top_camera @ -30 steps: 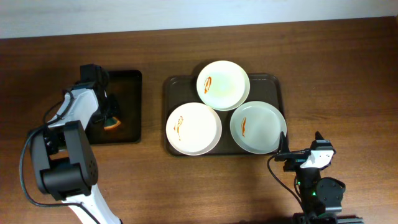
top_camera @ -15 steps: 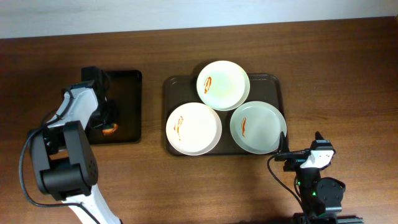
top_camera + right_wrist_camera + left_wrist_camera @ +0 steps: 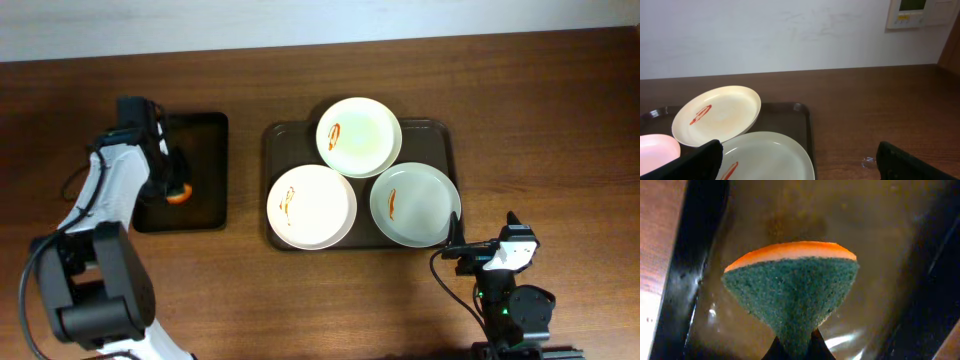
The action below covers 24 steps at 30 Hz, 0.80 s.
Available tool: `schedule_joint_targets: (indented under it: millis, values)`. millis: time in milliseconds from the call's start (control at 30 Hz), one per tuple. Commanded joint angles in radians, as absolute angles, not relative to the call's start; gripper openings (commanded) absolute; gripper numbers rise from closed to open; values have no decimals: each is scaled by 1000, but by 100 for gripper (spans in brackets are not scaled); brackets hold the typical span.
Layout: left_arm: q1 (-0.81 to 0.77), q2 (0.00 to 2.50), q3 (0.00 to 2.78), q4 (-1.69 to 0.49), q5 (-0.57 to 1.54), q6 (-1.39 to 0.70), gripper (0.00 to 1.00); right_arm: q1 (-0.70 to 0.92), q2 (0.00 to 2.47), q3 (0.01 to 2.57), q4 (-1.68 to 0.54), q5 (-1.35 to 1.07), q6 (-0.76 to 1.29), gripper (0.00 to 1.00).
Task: Clean dirty plates on tray and stack at the side
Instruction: 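Lift the sponge with the left gripper and place it on the front-left plate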
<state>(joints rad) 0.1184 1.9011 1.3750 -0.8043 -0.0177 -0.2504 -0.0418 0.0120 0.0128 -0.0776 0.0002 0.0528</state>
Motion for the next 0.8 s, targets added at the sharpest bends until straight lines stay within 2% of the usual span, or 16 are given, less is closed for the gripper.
schedule_joint_targets:
  millis: [0, 100, 200, 300, 400, 467, 533, 567, 633, 767]
  values:
    - [120, 1783, 1478, -838, 5, -234, 0, -47, 6, 6, -81, 9, 56, 99]
    - [120, 1684, 1489, -787, 31, -230, 0, -47, 6, 6, -81, 9, 56, 98]
    - [112, 1778, 1351, -702, 37, -231, 0, -47, 6, 6, -81, 9, 56, 98]
    - [105, 1843, 1331, -700, 38, -230, 0, -47, 6, 6, -81, 9, 56, 99]
    - [89, 1703, 1494, -823, 39, -231, 0, -47, 6, 6, -81, 9, 56, 98]
    - [55, 1601, 1517, -817, 38, -231, 0, -47, 6, 6, -81, 9, 56, 98]
    - [4, 1590, 1514, -840, 61, -231, 0, -47, 6, 6, -81, 9, 56, 98]
    - [-59, 1617, 1464, -842, 189, -231, 0, -47, 6, 6, -81, 9, 56, 99]
    - [-140, 1665, 1408, -838, 308, -232, 0, -47, 6, 6, -81, 9, 56, 98]
    - [-332, 1820, 1341, -817, 325, -311, 0, -47, 6, 6, -81, 9, 56, 98]
